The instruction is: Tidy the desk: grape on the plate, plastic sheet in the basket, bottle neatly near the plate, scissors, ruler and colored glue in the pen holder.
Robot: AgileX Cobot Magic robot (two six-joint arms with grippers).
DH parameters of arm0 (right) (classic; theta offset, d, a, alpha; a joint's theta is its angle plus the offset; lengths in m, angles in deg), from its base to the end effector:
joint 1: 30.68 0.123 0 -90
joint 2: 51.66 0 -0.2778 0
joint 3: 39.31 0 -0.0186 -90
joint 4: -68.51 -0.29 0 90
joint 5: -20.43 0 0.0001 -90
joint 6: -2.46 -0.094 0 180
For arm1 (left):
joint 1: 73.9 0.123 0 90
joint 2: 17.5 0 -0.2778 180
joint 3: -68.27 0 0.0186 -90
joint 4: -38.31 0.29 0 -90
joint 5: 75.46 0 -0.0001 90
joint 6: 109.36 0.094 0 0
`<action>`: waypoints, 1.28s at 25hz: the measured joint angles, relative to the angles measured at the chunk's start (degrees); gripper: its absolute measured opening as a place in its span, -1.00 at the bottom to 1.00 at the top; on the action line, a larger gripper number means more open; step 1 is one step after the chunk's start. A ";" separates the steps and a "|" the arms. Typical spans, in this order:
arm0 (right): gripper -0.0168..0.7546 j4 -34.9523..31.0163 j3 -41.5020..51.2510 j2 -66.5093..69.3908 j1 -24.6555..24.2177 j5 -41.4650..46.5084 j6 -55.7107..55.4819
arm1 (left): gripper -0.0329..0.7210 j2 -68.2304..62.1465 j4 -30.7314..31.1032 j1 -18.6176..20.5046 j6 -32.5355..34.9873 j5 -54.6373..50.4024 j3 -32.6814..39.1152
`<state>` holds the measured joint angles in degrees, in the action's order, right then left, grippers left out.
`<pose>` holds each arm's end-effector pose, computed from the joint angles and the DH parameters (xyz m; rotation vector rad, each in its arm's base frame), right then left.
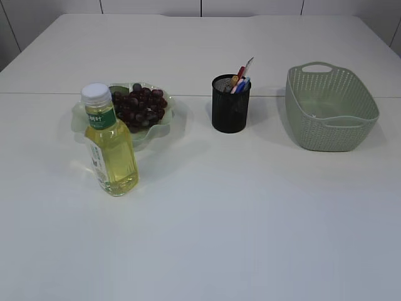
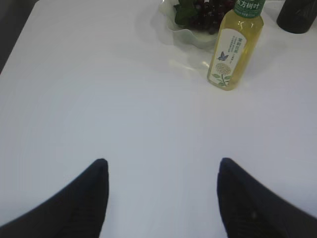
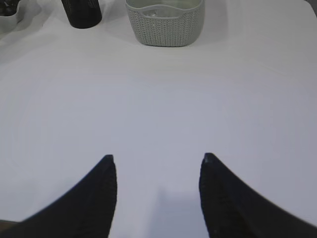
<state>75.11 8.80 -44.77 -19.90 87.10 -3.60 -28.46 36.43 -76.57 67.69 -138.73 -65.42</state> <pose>0.0320 -0.0040 0.2889 -0.0730 2.1166 0.0354 0.0419 -0.0047 0.3004 -0.0031 2.1049 -0.0986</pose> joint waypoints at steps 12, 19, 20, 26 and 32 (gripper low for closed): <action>0.16 -0.11 0.09 0.00 0.00 -0.13 0.11 | 0.34 0.03 -5.66 0.00 0.00 0.35 0.00; 0.16 -0.21 0.09 0.00 -1.02 -0.13 0.11 | 0.33 0.03 -5.12 0.00 0.00 0.35 0.00; 0.16 -0.21 0.09 0.00 -1.69 -0.13 0.11 | 0.33 0.03 -4.32 0.00 0.00 0.35 0.00; 0.16 -0.21 0.09 0.00 -6.22 -0.13 0.11 | 0.31 0.03 -2.16 0.00 0.00 0.35 0.00; 0.16 -0.21 0.09 0.00 -9.20 -0.13 0.22 | 0.29 0.03 -1.32 0.00 0.00 0.39 0.00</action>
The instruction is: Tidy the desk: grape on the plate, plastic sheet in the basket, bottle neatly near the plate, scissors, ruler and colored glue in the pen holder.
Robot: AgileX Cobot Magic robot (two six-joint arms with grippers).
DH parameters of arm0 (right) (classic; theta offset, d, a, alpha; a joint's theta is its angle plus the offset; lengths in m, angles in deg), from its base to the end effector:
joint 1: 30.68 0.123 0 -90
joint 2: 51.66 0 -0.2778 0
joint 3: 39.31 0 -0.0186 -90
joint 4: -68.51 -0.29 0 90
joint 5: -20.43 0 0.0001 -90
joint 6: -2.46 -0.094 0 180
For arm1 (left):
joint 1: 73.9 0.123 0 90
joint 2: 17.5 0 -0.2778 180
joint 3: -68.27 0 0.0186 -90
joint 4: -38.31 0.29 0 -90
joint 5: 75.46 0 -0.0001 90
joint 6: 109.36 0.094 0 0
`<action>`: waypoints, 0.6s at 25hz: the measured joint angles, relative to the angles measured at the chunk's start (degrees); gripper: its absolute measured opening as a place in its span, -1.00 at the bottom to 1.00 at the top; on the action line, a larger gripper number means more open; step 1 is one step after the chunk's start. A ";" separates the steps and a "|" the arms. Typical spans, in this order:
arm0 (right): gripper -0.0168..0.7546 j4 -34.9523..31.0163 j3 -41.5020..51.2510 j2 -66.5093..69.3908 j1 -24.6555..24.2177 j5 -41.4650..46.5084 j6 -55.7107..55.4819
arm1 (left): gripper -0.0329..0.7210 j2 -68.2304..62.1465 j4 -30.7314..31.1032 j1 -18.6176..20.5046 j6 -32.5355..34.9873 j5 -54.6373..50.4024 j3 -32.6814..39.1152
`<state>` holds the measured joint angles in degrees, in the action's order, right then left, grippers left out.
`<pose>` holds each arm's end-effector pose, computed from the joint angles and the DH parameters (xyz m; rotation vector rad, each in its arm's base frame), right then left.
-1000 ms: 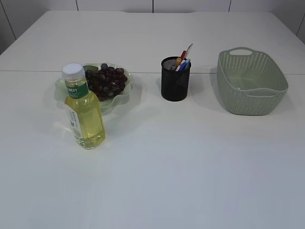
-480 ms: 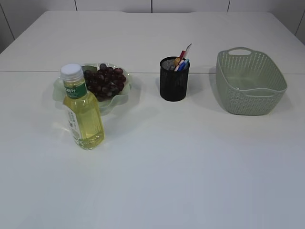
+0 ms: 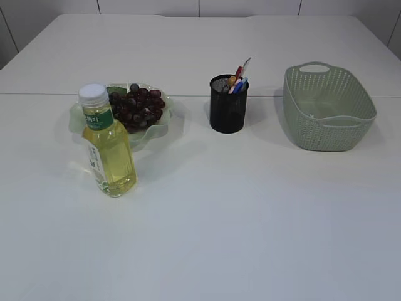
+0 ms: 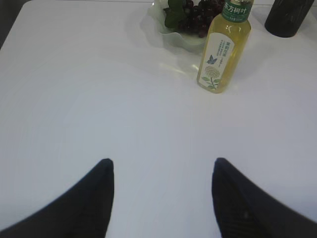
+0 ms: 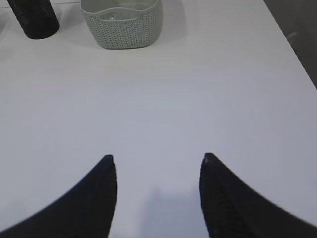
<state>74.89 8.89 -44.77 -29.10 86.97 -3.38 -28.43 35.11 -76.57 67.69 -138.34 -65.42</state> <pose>0.0313 -0.0087 0.2886 0.0922 2.1159 -0.0577 0.0420 -0.0066 0.3011 -0.0018 2.0977 -0.1267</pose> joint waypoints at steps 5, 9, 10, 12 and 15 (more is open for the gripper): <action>0.16 0.00 0.00 0.00 -0.79 0.00 0.00 | 0.26 0.31 0.00 0.00 0.00 0.09 0.00; 0.16 0.00 0.00 0.00 -1.35 0.00 0.00 | 0.25 1.91 0.00 0.00 0.00 0.09 0.00; 0.16 0.00 0.00 0.00 -1.35 0.00 0.00 | 0.25 1.99 0.00 0.00 0.00 0.09 0.00; 0.16 0.00 0.00 0.00 -1.35 0.00 0.00 | 0.25 2.25 0.00 0.00 0.00 0.09 0.00; 0.16 0.00 0.00 0.00 -1.35 0.00 0.00 | 0.25 2.35 0.00 0.00 0.00 0.09 0.00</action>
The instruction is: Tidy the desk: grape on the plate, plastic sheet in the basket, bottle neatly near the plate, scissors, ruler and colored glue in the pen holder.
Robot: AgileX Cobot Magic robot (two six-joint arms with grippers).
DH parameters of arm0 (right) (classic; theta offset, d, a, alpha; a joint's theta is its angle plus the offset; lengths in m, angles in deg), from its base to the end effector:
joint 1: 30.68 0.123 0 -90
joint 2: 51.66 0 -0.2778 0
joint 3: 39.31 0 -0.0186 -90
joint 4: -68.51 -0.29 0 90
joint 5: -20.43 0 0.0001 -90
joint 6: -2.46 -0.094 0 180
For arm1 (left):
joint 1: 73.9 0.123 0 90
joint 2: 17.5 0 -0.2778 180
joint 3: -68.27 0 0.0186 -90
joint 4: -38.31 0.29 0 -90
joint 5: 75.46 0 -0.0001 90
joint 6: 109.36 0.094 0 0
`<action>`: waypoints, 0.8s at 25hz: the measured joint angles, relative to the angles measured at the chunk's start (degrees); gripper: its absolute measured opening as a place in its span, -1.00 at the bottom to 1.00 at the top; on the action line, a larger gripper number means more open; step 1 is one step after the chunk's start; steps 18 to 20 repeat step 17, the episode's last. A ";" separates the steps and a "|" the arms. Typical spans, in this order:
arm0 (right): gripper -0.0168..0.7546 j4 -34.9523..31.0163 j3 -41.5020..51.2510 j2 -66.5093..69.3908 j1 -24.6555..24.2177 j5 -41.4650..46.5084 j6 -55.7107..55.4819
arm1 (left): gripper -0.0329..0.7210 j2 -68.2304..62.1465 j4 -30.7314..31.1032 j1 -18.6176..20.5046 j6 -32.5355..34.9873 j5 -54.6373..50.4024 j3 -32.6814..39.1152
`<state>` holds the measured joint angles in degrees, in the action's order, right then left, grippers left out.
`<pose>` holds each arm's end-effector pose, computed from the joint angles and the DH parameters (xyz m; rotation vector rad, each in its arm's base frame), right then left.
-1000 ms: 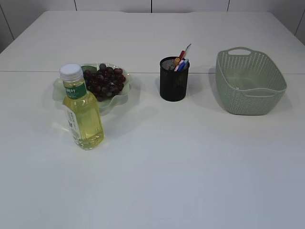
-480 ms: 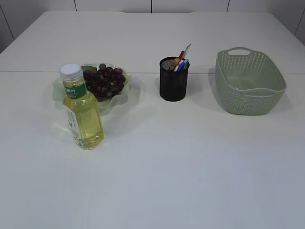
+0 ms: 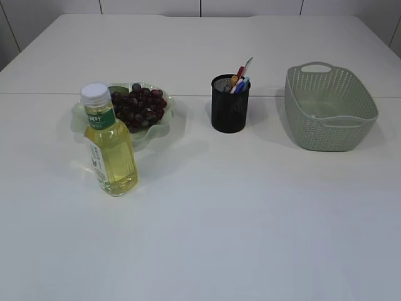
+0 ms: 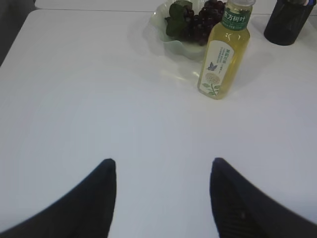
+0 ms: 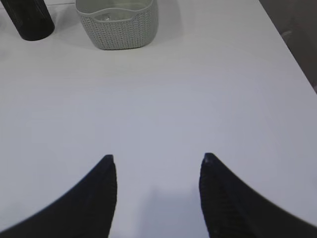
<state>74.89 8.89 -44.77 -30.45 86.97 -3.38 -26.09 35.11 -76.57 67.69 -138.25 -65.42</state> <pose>0.0311 -0.0095 0.2886 0.1171 2.1150 -0.0717 0.0347 -0.0063 0.3028 -0.0004 2.0552 -0.1278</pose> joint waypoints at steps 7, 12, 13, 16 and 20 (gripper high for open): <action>0.16 0.00 0.00 0.00 0.00 0.00 0.00 | 0.22 0.00 0.00 0.00 0.00 0.00 0.00; 0.16 0.00 0.00 0.00 0.00 0.00 0.00 | 0.21 0.00 0.00 0.00 0.00 0.00 0.00; 0.16 0.00 0.00 0.00 0.00 0.00 0.00 | 0.21 0.00 0.00 0.00 0.00 0.00 0.00; 0.16 0.00 0.00 0.00 0.00 0.00 0.00 | 0.21 0.00 0.00 0.00 0.00 0.00 0.00; 0.16 0.00 0.00 0.00 0.00 0.00 0.00 | 0.21 0.00 0.05 0.00 0.00 0.00 0.00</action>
